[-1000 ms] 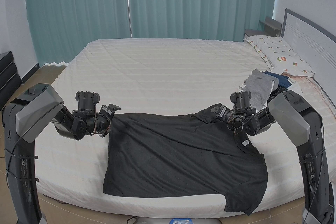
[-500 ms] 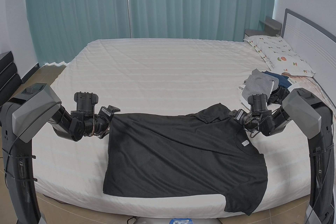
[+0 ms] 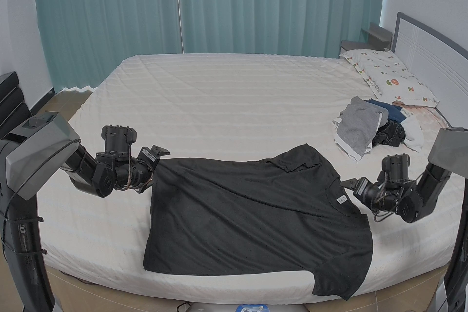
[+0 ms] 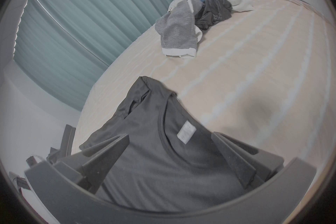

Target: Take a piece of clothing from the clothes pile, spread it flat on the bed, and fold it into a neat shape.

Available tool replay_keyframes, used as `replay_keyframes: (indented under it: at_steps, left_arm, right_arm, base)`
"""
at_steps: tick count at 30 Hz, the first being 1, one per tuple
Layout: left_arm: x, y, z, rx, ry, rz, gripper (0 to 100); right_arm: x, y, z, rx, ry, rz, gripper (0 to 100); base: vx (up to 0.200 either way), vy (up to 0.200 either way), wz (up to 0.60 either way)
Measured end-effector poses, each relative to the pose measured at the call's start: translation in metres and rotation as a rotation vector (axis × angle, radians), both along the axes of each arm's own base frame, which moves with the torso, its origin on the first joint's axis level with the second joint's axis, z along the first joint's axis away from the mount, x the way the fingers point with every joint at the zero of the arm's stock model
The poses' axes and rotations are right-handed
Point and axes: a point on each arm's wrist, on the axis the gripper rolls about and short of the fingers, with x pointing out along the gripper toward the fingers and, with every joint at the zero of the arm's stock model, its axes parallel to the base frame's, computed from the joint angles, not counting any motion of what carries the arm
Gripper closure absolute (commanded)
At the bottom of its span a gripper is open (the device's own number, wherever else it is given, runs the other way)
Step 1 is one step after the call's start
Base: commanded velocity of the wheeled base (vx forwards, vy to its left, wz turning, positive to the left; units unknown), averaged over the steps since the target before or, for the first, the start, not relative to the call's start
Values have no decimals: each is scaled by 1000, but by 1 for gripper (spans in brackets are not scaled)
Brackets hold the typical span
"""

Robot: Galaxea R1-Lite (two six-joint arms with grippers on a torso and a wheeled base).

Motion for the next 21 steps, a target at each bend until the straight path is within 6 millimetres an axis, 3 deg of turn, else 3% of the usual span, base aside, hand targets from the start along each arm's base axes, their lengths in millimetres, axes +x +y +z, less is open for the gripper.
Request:
replay_keyframes:
  at_steps: [6, 10, 21]
  left_arm:
    - [-20, -4, -3, 13, 45, -18, 0]
    - [-51, -4, -14, 28, 126, -35, 0]
    - [-117, -10, -31, 164, 91, -202, 0]
  right_arm:
    - [-59, -11, 1, 69, 15, 61, 0]
    - [-87, -18, 2, 110, 23, 88, 0]
    - [-109, -31, 3, 155, 27, 88, 0]
  base:
    - [-200, 0, 0]
    - [-150, 0, 0]
    - [0, 0, 0]
